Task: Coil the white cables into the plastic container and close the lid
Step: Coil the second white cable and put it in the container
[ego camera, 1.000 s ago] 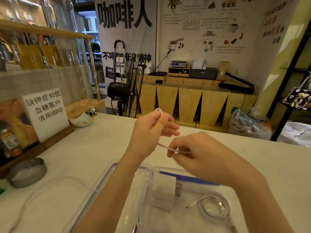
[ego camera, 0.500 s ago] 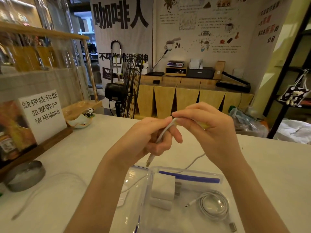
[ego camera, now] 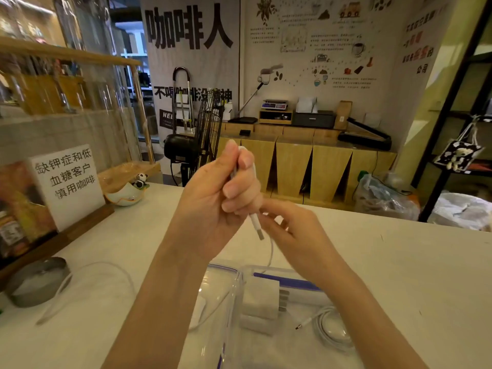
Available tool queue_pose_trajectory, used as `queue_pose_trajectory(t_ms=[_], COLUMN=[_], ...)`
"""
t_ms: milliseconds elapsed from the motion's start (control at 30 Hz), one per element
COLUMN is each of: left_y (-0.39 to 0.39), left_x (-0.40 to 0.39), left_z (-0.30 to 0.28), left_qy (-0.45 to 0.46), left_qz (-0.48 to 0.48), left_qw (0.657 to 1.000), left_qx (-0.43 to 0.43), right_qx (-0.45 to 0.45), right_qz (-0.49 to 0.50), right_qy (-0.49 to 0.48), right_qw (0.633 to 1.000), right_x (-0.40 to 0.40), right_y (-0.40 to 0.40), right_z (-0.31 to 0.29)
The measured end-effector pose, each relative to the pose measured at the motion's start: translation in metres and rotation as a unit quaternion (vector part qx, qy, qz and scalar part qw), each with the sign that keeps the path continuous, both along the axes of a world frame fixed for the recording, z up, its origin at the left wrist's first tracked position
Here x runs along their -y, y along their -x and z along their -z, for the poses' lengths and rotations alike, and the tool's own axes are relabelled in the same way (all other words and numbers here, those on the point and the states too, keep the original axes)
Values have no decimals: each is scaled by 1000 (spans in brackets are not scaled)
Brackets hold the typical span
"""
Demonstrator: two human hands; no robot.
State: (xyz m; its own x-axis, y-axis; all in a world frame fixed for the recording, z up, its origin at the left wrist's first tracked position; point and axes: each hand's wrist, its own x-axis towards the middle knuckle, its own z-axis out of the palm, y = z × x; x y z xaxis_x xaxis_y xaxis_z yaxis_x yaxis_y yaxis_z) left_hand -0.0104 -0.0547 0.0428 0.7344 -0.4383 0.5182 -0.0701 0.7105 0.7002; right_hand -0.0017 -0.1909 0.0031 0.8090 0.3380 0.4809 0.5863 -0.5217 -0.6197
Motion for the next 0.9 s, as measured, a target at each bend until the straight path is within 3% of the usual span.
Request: queue_pose_trajectory(t_ms=[133,300,467,567,667,833,900], left_y=[-4,-10,-8,-11,-18,-26,-26], left_x=[1,-4,-6,-8,-4,1,3], left_z=[4,9,10,13,23,27,25], left_qy=[-62,-62,-112,-171,-317,-541,-575], left_qz=[-200,-313,-452,-540,-592,-558,-549], left_qw=[978,948,878,808,709,591,559], left_qx=[2,22,115,160,215,218,235], right_qx=[17,-50,-102,-62,33,163,192], right_qz=[-24,-90,-104,-86,-23,34,48], right_qy=[62,33,29,47,82,113,102], right_qw=[998,994,989,993,996,980,975], right_x=[-17,-20,-22,-23,-18,-6,-6], right_y=[7,11,10,10,8,1,-1], right_z=[10,9,14,12,4,3,5])
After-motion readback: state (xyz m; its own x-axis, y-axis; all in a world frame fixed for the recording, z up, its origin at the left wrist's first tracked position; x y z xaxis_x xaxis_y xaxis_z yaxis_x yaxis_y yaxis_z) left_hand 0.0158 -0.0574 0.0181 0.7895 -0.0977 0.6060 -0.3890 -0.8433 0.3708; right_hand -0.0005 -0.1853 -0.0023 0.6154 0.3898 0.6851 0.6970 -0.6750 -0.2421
